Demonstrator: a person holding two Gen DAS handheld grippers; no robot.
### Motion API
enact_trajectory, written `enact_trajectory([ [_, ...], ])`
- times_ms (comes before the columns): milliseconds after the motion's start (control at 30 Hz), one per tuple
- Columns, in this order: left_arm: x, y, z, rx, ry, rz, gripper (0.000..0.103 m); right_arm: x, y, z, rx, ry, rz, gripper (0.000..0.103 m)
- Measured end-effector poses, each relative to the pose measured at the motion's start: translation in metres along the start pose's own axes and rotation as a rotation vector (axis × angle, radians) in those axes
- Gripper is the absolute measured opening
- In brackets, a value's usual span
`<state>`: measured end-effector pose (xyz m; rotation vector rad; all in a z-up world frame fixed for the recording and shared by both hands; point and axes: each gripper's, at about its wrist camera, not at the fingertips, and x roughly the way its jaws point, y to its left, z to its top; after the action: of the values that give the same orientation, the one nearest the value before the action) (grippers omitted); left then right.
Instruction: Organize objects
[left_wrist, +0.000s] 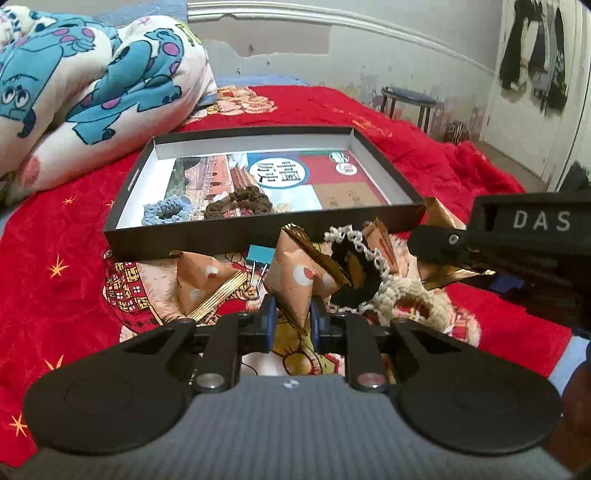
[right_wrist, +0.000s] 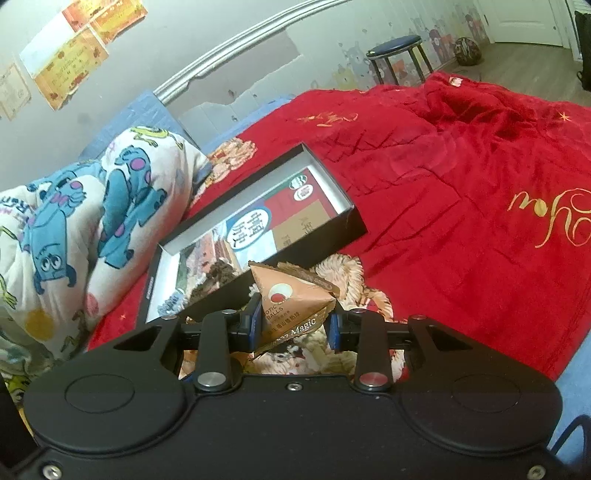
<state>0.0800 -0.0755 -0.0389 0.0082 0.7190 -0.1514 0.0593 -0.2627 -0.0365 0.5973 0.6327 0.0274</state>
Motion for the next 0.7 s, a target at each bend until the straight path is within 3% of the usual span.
enact_trajectory([
  [700,-0.023,0.016,0.012,-0.112,-0.111,-0.085,0.021,-0.007,0.007,0.012,0.006,-0.043,0.082,0.033],
])
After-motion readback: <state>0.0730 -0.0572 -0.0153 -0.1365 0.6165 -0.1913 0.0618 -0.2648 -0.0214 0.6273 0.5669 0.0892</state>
